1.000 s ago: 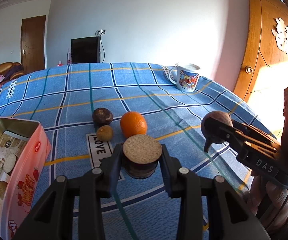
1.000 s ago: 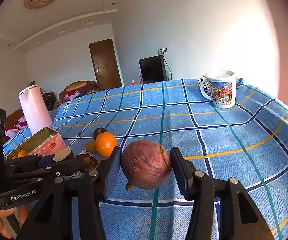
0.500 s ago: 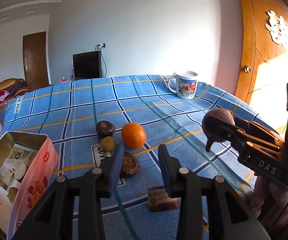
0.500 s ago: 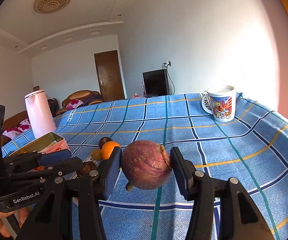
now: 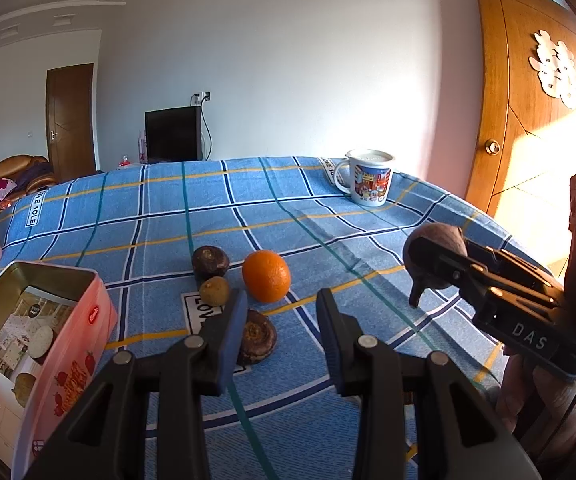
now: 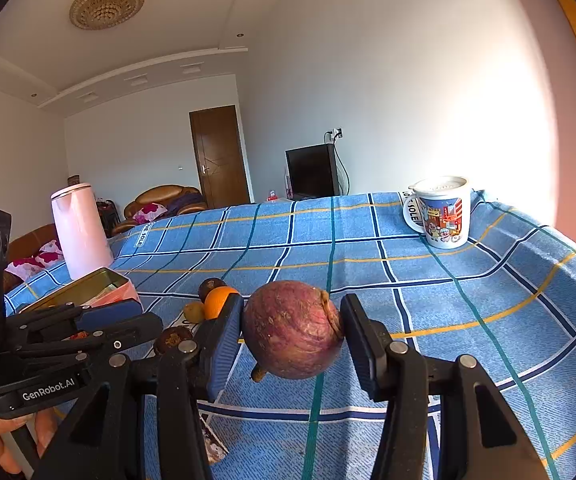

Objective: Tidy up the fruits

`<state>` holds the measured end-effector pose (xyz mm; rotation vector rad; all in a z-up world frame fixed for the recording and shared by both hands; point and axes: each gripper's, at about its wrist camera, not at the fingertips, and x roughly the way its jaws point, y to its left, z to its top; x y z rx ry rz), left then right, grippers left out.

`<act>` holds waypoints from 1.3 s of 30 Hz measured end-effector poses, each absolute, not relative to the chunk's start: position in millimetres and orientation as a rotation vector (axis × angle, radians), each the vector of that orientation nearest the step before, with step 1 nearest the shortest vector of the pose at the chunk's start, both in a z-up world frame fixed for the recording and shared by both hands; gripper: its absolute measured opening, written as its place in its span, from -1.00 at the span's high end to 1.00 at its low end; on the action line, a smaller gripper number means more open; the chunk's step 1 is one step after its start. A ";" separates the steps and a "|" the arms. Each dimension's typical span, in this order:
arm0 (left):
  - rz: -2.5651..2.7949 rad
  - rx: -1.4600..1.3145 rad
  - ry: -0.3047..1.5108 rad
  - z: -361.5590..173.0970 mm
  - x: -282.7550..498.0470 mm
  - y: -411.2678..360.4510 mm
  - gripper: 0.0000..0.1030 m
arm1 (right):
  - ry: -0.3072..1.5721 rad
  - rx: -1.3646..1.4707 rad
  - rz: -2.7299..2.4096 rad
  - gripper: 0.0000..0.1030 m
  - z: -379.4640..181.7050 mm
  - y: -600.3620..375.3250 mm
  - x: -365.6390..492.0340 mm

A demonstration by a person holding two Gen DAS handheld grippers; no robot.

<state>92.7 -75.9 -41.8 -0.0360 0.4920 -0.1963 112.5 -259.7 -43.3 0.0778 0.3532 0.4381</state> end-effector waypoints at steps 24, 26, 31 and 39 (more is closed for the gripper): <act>-0.385 0.039 0.660 -64.8 85.6 -131.2 -0.10 | 0.392 0.153 0.354 -0.01 -61.8 -297.6 100.1; -0.383 0.050 0.689 -69.4 87.1 -135.0 -0.07 | 0.392 0.174 0.363 -0.01 -62.0 -301.9 99.3; -0.407 0.064 0.730 -77.1 88.6 -139.4 0.29 | 0.376 0.161 0.374 -0.01 -58.7 -297.1 95.1; -0.346 0.051 0.621 -56.3 78.3 -119.9 0.29 | 0.367 0.133 0.412 -0.01 -49.6 -280.1 90.8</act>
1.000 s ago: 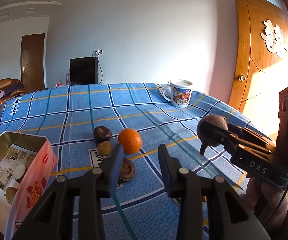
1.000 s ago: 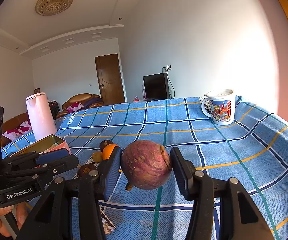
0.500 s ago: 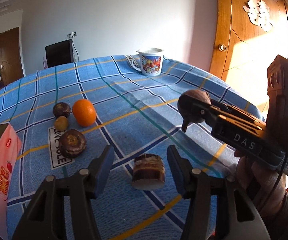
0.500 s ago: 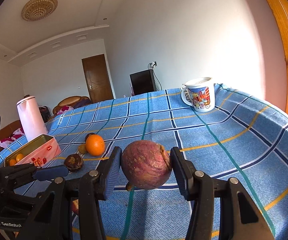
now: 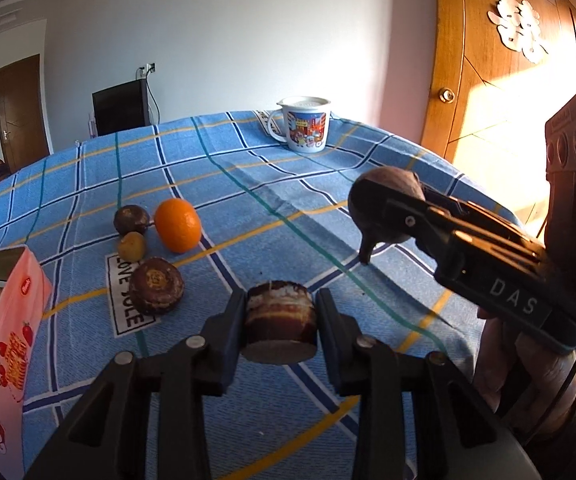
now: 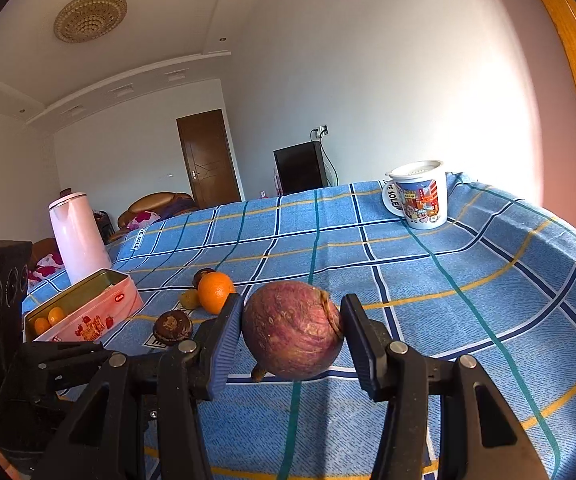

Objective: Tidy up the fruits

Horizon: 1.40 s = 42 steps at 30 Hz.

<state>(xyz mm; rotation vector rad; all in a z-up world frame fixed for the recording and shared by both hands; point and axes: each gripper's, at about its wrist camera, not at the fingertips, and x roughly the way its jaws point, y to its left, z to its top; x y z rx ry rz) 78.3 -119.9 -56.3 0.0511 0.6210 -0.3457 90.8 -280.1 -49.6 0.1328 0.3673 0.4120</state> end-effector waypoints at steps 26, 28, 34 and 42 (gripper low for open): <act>-0.137 0.009 0.430 -21.3 60.2 -46.5 0.29 | 0.300 0.016 0.535 -0.01 -12.2 -208.7 85.3; -0.121 -0.005 0.433 -21.4 60.4 -38.3 0.29 | 0.301 0.011 0.556 -0.01 -8.0 -201.3 88.1; -0.055 -0.069 0.430 -19.7 58.5 3.0 0.29 | 0.305 -0.008 0.641 -0.01 5.9 -166.3 94.2; 0.083 -0.180 0.410 -15.1 53.6 81.5 0.29 | 0.332 -0.056 0.760 -0.01 12.6 -102.2 101.6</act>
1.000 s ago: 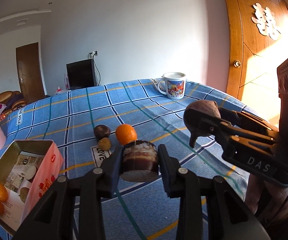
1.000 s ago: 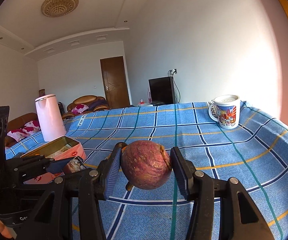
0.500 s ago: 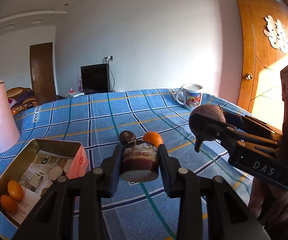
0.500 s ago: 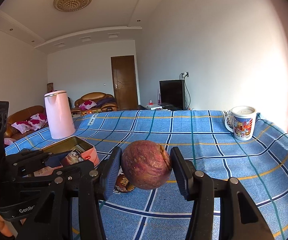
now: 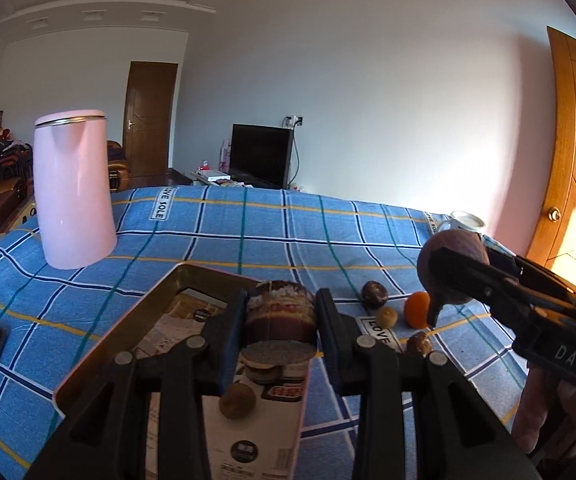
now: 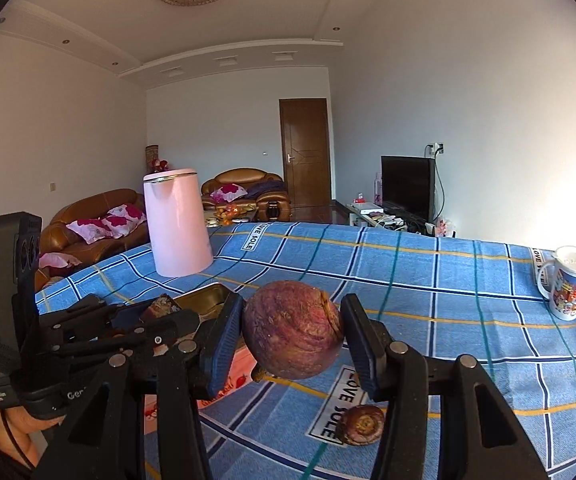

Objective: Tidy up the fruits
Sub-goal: 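Carry the beet and cake into the pink tin and open both tools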

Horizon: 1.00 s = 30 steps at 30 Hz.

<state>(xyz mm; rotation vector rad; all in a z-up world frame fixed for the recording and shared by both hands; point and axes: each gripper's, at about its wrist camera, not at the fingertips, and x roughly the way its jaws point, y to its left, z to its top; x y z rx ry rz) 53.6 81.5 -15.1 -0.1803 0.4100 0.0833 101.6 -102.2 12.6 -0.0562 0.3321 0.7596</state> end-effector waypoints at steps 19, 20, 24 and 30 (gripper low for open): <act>0.203 -0.312 0.485 -39.2 59.6 160.3 0.29 | 0.514 -0.235 0.951 -0.01 -35.2 11.7 92.3; 0.207 -0.314 0.488 -40.1 59.7 161.0 0.29 | 0.520 -0.246 0.956 -0.02 -35.9 15.3 92.0; 0.222 -0.320 0.493 -40.4 59.7 164.8 0.29 | 0.569 -0.321 0.974 -0.02 -43.8 32.8 91.0; 0.231 -0.314 0.456 -32.7 51.9 159.1 0.05 | 0.539 -0.293 0.969 -0.36 -41.8 23.7 86.2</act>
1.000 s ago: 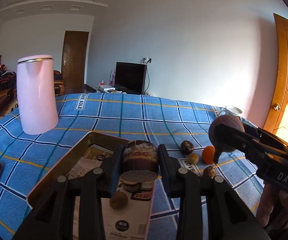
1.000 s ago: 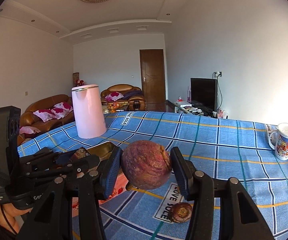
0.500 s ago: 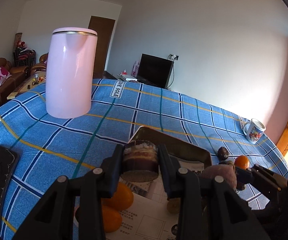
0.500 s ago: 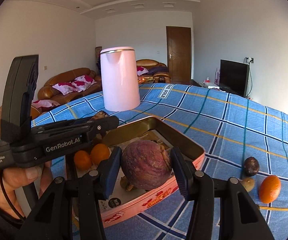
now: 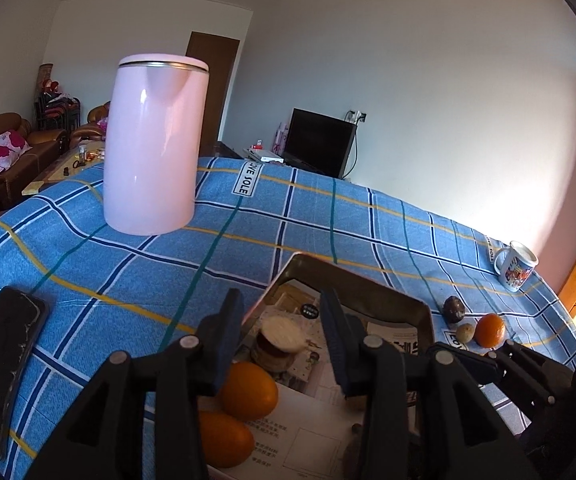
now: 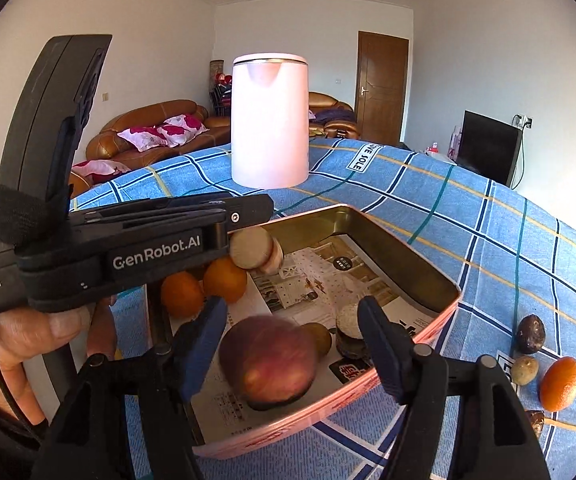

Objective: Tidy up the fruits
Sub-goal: 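Carry the beet and cake into the pink tin and open both tools, then grasp an orange with the right tool while the left tool grasps a brown round cake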

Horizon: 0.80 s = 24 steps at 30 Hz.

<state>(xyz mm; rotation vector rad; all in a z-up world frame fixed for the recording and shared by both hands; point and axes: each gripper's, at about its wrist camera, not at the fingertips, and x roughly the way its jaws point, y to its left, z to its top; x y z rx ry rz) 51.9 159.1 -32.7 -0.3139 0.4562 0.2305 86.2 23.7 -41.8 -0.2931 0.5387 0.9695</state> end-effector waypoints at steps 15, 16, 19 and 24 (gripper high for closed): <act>0.026 -0.144 0.475 -19.2 86.9 37.1 -0.32 | 0.546 -0.144 0.559 -0.35 -22.4 -136.3 152.7; 0.020 -0.127 0.484 -20.0 91.7 30.6 -0.32 | 0.568 -0.142 0.535 -0.35 -24.6 -139.7 162.2; 0.001 -0.104 0.502 -22.6 102.0 17.0 -0.32 | 0.632 -0.122 0.508 -0.35 -35.1 -147.6 185.3; -0.003 -0.087 0.535 -30.6 112.5 7.7 -0.32 | 0.718 -0.083 0.522 -0.35 -48.5 -148.4 205.5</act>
